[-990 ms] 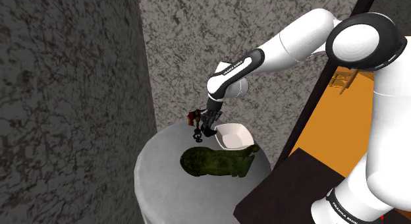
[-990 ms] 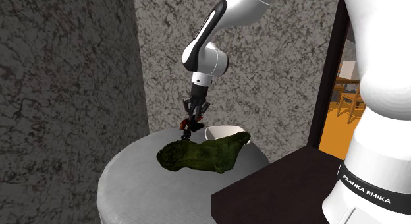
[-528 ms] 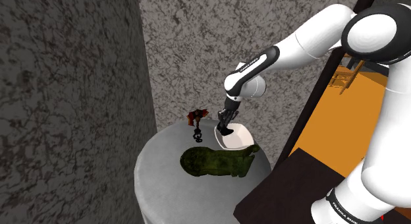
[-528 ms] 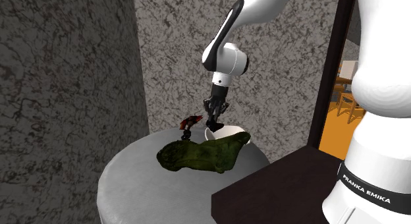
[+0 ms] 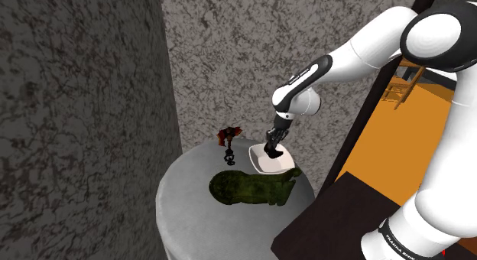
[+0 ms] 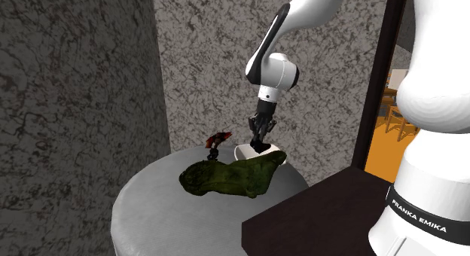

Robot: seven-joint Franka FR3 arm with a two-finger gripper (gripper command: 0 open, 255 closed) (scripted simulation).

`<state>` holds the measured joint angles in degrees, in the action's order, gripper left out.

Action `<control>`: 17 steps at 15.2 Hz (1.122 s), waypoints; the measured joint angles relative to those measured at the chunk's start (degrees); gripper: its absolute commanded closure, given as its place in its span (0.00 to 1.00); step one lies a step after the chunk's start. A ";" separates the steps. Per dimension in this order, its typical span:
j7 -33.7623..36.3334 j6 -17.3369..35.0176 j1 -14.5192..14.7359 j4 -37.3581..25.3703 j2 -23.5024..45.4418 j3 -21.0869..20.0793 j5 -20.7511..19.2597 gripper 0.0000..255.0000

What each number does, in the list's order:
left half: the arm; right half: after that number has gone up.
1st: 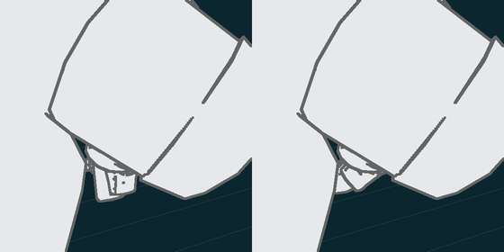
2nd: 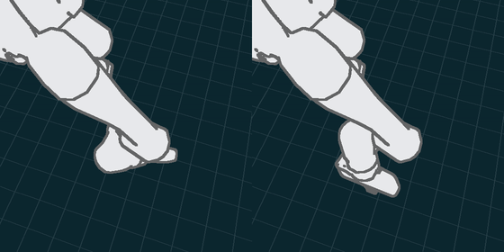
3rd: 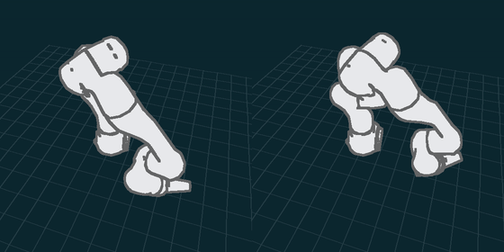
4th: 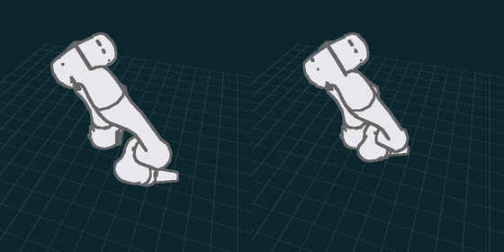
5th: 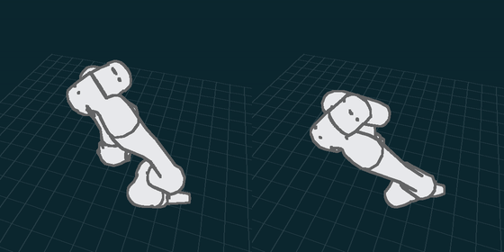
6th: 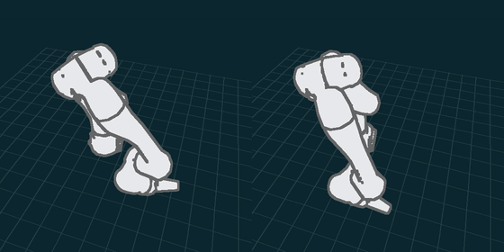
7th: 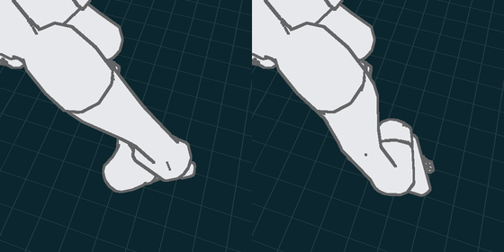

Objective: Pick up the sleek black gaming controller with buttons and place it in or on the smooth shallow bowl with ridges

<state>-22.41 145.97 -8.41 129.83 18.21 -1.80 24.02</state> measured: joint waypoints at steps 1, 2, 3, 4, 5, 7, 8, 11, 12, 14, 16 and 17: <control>-0.43 0.68 -0.09 0.18 0.54 -0.15 0.35 1.00; -0.83 1.31 -0.19 0.13 1.26 -0.28 0.65 1.00; -1.06 1.78 -0.23 -0.25 2.12 -0.40 0.86 1.00; -1.37 2.32 -0.30 -0.15 2.59 -0.53 1.13 1.00; -1.74 2.87 -0.42 -0.38 3.38 -0.66 1.40 1.00; -2.39 4.08 -0.57 -0.75 5.00 -0.98 1.97 1.00; -3.03 5.01 -0.80 -0.76 6.00 -1.26 2.46 1.00; -3.26 5.56 -0.85 -1.01 6.71 -1.40 2.69 1.00; -3.28 5.61 -0.86 -1.04 6.75 -1.41 2.70 1.00; -3.31 5.65 -0.87 -1.06 6.77 -1.42 2.72 1.00; -3.32 5.67 -0.88 -1.06 6.78 -1.42 2.73 0.00; -3.30 5.64 -0.87 -1.06 6.82 -1.43 2.72 0.00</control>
<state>-25.71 151.61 -9.28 128.77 25.02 -3.23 26.74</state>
